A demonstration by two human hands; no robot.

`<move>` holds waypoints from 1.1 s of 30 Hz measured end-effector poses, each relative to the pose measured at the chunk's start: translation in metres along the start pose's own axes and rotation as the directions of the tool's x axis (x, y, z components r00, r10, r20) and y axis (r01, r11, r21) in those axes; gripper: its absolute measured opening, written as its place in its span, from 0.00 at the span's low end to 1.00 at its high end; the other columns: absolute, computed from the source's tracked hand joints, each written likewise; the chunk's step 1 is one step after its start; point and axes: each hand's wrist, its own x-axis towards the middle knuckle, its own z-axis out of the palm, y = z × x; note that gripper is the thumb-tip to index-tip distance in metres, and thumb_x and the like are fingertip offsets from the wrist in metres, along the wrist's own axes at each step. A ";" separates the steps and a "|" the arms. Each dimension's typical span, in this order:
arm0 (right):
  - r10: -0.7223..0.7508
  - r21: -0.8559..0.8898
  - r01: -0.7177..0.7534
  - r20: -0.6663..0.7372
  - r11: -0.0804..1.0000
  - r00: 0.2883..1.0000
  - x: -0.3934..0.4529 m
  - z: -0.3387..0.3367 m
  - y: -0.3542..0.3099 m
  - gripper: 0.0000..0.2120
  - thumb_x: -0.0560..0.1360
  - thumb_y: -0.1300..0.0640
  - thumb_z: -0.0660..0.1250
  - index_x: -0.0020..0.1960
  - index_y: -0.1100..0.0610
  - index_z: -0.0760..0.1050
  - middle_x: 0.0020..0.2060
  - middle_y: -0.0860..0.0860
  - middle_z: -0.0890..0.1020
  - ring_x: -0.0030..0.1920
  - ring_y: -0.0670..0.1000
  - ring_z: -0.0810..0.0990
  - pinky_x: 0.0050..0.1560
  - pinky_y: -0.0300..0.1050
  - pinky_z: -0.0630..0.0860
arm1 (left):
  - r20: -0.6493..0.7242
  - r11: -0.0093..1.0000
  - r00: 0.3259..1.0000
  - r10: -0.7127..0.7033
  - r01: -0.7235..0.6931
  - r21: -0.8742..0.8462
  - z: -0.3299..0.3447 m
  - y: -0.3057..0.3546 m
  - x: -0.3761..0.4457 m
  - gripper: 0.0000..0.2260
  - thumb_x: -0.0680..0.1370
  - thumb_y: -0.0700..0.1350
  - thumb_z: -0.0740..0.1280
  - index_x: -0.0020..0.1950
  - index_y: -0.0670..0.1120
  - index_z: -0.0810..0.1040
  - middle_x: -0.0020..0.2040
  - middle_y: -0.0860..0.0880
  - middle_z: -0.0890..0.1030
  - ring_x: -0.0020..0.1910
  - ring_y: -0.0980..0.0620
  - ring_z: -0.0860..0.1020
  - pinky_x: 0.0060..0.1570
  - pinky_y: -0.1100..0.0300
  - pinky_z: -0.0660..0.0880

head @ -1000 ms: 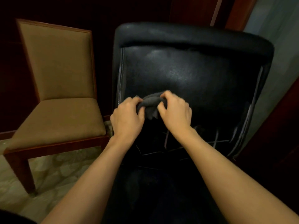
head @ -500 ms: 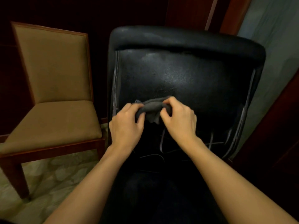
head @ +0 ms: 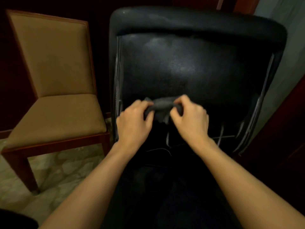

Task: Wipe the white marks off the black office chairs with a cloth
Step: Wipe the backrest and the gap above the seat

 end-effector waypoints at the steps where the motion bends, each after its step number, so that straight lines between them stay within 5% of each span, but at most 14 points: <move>1: 0.019 0.036 -0.017 -0.053 0.999 0.998 0.010 -0.004 -0.004 0.09 0.75 0.51 0.67 0.54 0.51 0.76 0.46 0.55 0.84 0.48 0.64 0.81 0.42 0.52 0.74 | -0.031 1.000 1.000 -0.001 0.001 -0.015 -0.002 0.005 0.011 0.11 0.77 0.51 0.66 0.58 0.55 0.80 0.50 0.51 0.81 0.48 0.41 0.82 0.41 0.46 0.78; 6: 0.125 -0.012 -0.124 0.078 0.992 0.989 -0.015 0.027 0.008 0.10 0.77 0.52 0.66 0.57 0.53 0.74 0.48 0.59 0.83 0.50 0.66 0.81 0.46 0.54 0.74 | 0.126 0.996 0.988 -0.089 0.087 0.027 0.016 0.000 -0.004 0.11 0.78 0.50 0.67 0.60 0.56 0.80 0.55 0.52 0.82 0.54 0.43 0.81 0.48 0.50 0.76; 11: 0.112 -0.139 -0.056 0.437 0.989 0.893 -0.071 0.057 0.013 0.10 0.78 0.50 0.63 0.57 0.53 0.71 0.48 0.55 0.83 0.52 0.61 0.81 0.43 0.49 0.70 | 0.253 0.989 0.957 -0.142 0.124 0.086 0.020 -0.037 -0.070 0.10 0.77 0.50 0.67 0.58 0.56 0.80 0.54 0.53 0.82 0.51 0.43 0.82 0.44 0.50 0.78; 13: 0.040 -0.089 -0.006 0.388 0.996 0.921 -0.061 0.048 -0.001 0.10 0.77 0.50 0.64 0.56 0.53 0.73 0.47 0.55 0.84 0.50 0.63 0.81 0.42 0.50 0.70 | 0.167 0.987 0.973 -0.158 0.155 0.031 0.011 -0.046 -0.072 0.11 0.76 0.51 0.65 0.57 0.55 0.80 0.52 0.52 0.82 0.50 0.42 0.82 0.43 0.48 0.79; 18: -0.147 0.110 0.150 -0.035 0.983 0.988 -0.011 0.026 -0.046 0.08 0.76 0.52 0.66 0.54 0.53 0.75 0.46 0.53 0.83 0.46 0.63 0.81 0.40 0.53 0.74 | -0.205 0.966 0.961 -0.187 0.141 -0.216 -0.011 -0.041 -0.033 0.10 0.77 0.48 0.68 0.57 0.50 0.83 0.52 0.51 0.84 0.50 0.49 0.82 0.49 0.53 0.77; 23: -0.105 -0.047 0.117 0.205 0.992 0.973 -0.049 0.073 -0.010 0.14 0.77 0.51 0.65 0.62 0.54 0.73 0.51 0.56 0.83 0.49 0.65 0.81 0.44 0.55 0.75 | 0.015 0.931 0.939 -0.343 0.343 -0.128 0.035 -0.051 -0.092 0.12 0.76 0.48 0.70 0.59 0.52 0.83 0.53 0.49 0.84 0.52 0.43 0.82 0.46 0.49 0.78; 27: 0.033 -0.183 0.062 0.475 0.981 0.879 -0.109 0.101 0.014 0.13 0.78 0.50 0.63 0.61 0.51 0.73 0.52 0.53 0.83 0.52 0.61 0.82 0.46 0.51 0.74 | 0.166 0.896 0.888 -0.429 0.441 -0.047 0.059 -0.073 -0.150 0.10 0.77 0.49 0.70 0.58 0.53 0.83 0.49 0.52 0.82 0.47 0.47 0.82 0.42 0.53 0.78; 29: 0.004 -0.115 0.053 0.442 0.992 0.897 -0.120 0.101 0.012 0.10 0.77 0.50 0.65 0.57 0.51 0.74 0.49 0.51 0.84 0.49 0.59 0.82 0.43 0.49 0.74 | 0.162 0.890 0.891 -0.424 0.443 -0.106 0.056 -0.079 -0.158 0.10 0.77 0.49 0.70 0.58 0.52 0.83 0.47 0.53 0.81 0.45 0.49 0.82 0.42 0.54 0.78; 33: -0.115 0.137 0.102 0.090 0.985 0.989 -0.098 0.095 -0.008 0.08 0.74 0.53 0.68 0.52 0.53 0.77 0.44 0.51 0.84 0.41 0.59 0.83 0.38 0.50 0.76 | -0.093 0.904 0.926 -0.366 0.330 -0.271 0.044 -0.079 -0.136 0.10 0.78 0.45 0.71 0.59 0.48 0.83 0.48 0.51 0.81 0.46 0.52 0.81 0.44 0.60 0.75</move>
